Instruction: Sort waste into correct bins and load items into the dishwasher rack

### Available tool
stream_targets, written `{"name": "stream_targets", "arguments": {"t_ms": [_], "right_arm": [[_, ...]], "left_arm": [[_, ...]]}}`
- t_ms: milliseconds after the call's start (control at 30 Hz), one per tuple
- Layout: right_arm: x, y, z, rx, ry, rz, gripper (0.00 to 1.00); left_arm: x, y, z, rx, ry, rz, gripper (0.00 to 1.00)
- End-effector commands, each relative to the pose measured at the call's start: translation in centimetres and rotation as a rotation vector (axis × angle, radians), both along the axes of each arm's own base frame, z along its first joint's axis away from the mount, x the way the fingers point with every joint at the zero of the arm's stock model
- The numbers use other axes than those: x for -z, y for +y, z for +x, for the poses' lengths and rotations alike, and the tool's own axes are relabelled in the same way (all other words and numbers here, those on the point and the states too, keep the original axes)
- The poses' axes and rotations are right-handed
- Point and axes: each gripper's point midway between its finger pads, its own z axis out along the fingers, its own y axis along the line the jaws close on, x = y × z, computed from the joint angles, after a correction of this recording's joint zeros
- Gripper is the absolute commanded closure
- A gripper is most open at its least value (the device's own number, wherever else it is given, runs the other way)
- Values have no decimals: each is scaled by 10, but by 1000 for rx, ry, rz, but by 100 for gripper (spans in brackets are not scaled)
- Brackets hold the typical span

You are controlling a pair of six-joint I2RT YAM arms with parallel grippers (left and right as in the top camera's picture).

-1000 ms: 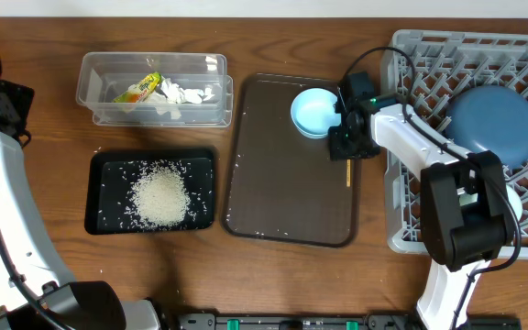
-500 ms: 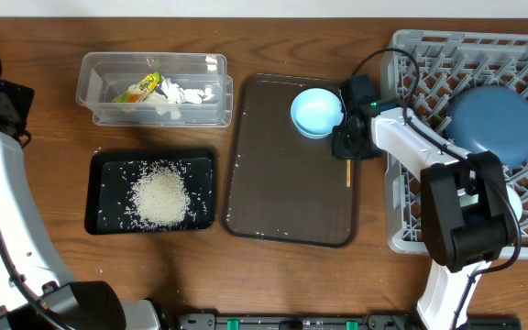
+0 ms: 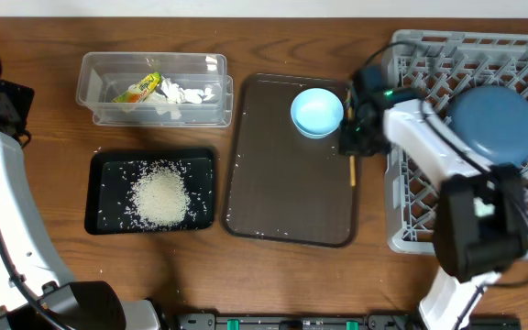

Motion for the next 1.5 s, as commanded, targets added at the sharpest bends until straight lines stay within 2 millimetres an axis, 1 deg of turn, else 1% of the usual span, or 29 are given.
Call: {"name": "stream_targets", "arguments": {"t_ms": [0,67,167,233,333,433,600,700,767,900,1000,1033,1067,1133,1233,1367,1433,1467], "right_arm": [[-74,-18,23,-4,-185,31,99],[-100,-33,27,5,-250,31,99],[-138,-64,30,54,-349,25,99],[-154,-86,28,104,-391,18,99],[-162,-106,28,115,-419,-2,99],[-158,-116,30,94,-420,-25,99],[-141,-117,34,55,-387,-40,97],[-123,-119,39,51,-347,-48,96],[-106,-120,41,52,-305,-51,96],[-77,-117,44,51,-237,-36,89],[-66,-110,42,40,-199,2,86],[-66,-108,40,37,-190,12,86],[-65,-107,38,35,-184,15,83],[-68,-106,35,32,-179,15,79],[-74,-104,31,51,-178,25,76],[-95,-89,31,25,-230,101,76],[-110,-83,33,10,-279,118,75],[-120,-81,35,2,-315,118,73]], "left_arm": [[1,1,-1,-7,5,2,7],[1,1,-1,-6,5,2,7],[1,1,-1,-6,5,2,7],[1,1,-1,-6,5,2,7],[1,1,-1,-6,5,2,7],[1,1,-1,-6,5,2,7],[1,1,-1,-6,5,2,7],[1,1,-1,-6,5,2,7],[1,1,-1,-6,5,2,7],[1,1,-1,-6,5,2,7],[1,1,-1,-6,5,2,7],[1,1,-1,-6,5,2,7],[1,1,-1,-6,5,3,7],[1,1,-1,-6,5,2,7],[1,1,-1,-6,5,2,7],[1,1,-1,-6,5,2,7],[1,1,-1,-6,5,2,7],[1,1,-1,-6,5,2,7]]}}
